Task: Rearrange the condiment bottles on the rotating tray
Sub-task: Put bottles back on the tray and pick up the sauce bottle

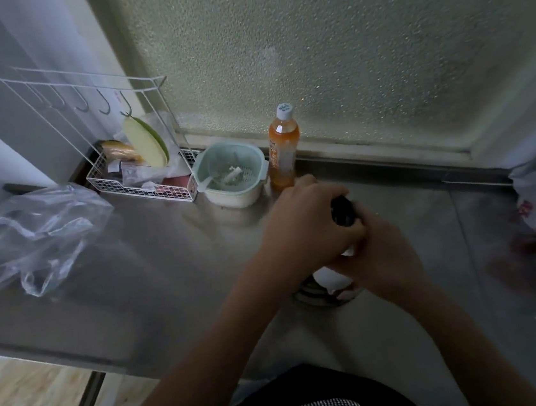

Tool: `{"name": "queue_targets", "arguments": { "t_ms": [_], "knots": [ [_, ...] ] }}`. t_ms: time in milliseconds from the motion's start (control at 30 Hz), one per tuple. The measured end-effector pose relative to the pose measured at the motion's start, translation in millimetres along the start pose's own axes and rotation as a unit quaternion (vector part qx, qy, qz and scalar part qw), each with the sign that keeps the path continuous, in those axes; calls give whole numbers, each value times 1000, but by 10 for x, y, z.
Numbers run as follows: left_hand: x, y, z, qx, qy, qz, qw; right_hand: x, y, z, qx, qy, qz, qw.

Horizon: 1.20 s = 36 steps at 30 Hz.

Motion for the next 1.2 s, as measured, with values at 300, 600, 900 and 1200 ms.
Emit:
{"name": "queue_targets", "arguments": {
  "t_ms": [300, 600, 900, 1200],
  "knots": [
    [-381, 224, -61, -110, -18, -30, 993, 174, 241, 99, -54, -2, -187, 981],
    [-702, 653, -141, -80, -55, 5, 995, 313, 453, 59, -57, 9, -355, 933],
    [-745, 828, -39, 14, -95, 22, 995, 832, 258, -100, 24, 62, 39, 997],
    [-735, 929, -27, -1, -103, 16, 995, 776, 44, -193, 110, 32, 47, 992]
  ]
}}
Point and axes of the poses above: each hand's wrist, its own z-axis towards the middle knuckle, its own y-axis out of the palm, x = y × z, the point moved 5 cm from there along z, towards the middle knuckle, and after that the axes turned 11 degrees about -z, right-handed, at the moved point
